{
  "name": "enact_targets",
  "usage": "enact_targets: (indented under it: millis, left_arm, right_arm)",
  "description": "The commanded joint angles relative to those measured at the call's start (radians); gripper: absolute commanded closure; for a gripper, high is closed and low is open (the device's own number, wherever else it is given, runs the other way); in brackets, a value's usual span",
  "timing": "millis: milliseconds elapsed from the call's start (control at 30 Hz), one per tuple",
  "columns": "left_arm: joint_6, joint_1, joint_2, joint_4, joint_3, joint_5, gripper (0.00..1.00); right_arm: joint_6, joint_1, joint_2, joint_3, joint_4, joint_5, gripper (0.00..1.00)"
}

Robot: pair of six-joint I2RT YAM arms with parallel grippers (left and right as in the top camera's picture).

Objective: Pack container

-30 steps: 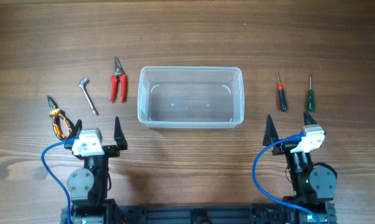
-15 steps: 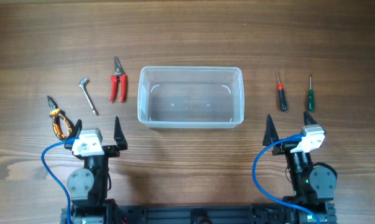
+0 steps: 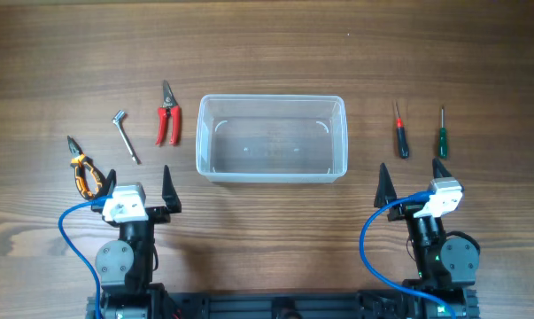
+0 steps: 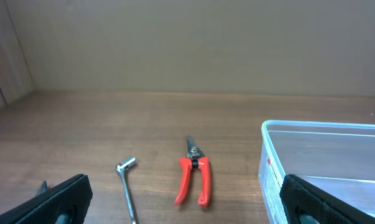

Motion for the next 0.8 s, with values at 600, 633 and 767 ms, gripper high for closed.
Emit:
enact_targets:
  millis: [600,633,767]
  left_arm:
    - [-0.008,0.005,1.024,-0.499,1.021,0.158,0.0]
    - [-0.008,0.005,1.114,-0.587,1.118,0.16,0.0]
    - [-0.009,0.005,1.376,-0.815,1.405,0.162,0.0]
  right_arm:
    - [-0.008,-0.004,-0.012,0.0,0.004,-0.014,0.0]
    - [-0.009,-0.004,-0.012,0.0,0.004,-0.014,0.0]
    - [-0.009,-0.004,-0.012,0.0,0.004,-0.014,0.0]
